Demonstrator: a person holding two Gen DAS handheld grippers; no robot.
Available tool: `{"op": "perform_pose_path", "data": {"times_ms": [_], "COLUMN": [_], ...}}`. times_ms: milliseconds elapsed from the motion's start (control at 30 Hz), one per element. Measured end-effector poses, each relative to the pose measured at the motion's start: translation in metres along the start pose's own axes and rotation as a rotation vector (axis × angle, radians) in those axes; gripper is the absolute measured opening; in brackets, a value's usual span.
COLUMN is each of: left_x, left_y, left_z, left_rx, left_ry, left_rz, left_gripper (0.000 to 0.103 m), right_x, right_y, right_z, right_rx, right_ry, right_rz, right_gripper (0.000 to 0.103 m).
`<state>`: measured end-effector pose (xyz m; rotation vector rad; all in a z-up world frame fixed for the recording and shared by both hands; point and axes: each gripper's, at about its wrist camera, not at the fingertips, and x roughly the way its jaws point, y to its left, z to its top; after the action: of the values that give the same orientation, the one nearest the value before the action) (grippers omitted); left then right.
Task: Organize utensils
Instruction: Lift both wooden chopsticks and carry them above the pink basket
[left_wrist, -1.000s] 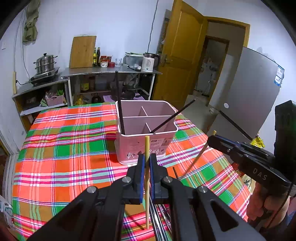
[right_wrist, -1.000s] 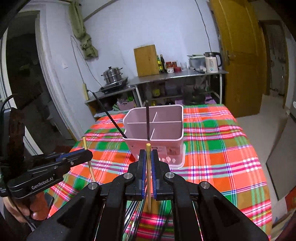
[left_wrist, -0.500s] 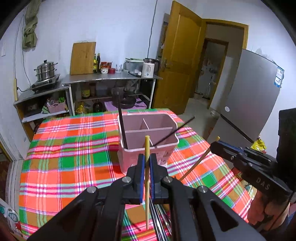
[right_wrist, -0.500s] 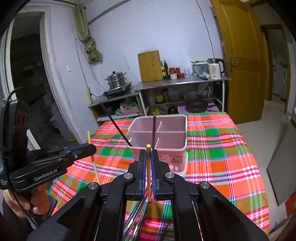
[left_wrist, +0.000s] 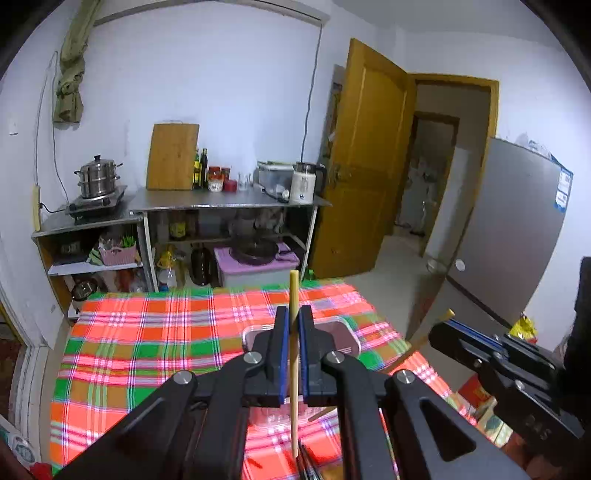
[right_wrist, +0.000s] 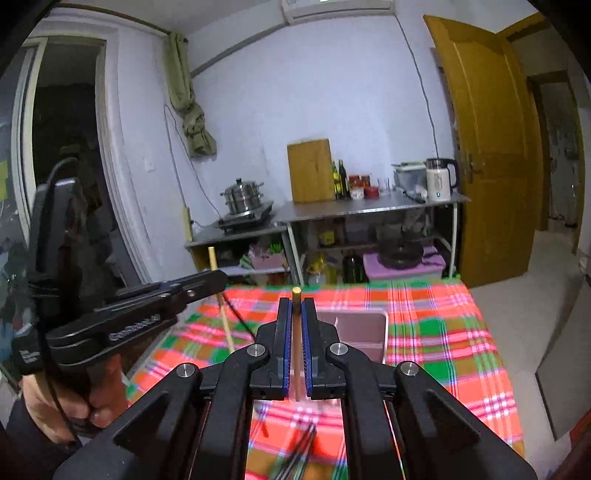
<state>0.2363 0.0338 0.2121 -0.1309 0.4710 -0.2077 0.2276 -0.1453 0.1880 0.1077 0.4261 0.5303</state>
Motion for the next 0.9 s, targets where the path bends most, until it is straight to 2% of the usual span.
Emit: {"op": "perform_pose_path", "data": {"times_ms": [133, 300, 567, 733, 900], "left_x": [0.011, 0.028, 0.053, 0.053, 0.035], "left_y": [0.001, 0.004, 0.009, 0.014, 0.018], "left_z": [0.016, 0.019, -0.002, -0.006, 0.009], "left_rx": [0.009, 0.011, 0.023, 0.009, -0.031], "left_ry": [-0.047, -0.072, -0.032, -0.052, -0.108], "left_rz": [0.006, 0.019, 0.055, 0.091, 0.043], "left_gripper": [0.006, 0.006, 0.006, 0.006, 0.006], "right_x": [0.003, 0.017, 0.041, 0.052, 0.055], "right_y": [-0.001, -0.003, -0.01, -0.015, -0.022], "right_z": [0.015, 0.021, 0.007, -0.003, -0.003], "right_rx": [0.006, 0.004, 0.012, 0.017, 0.031], "right_ry": [-0.034, -0.042, 0.013, 0.048, 0.054], "right_rz": [0.001, -0.015, -0.034, -0.052, -0.057], "right_gripper": [0.005, 0.005, 0.005, 0.005, 0.005]}}
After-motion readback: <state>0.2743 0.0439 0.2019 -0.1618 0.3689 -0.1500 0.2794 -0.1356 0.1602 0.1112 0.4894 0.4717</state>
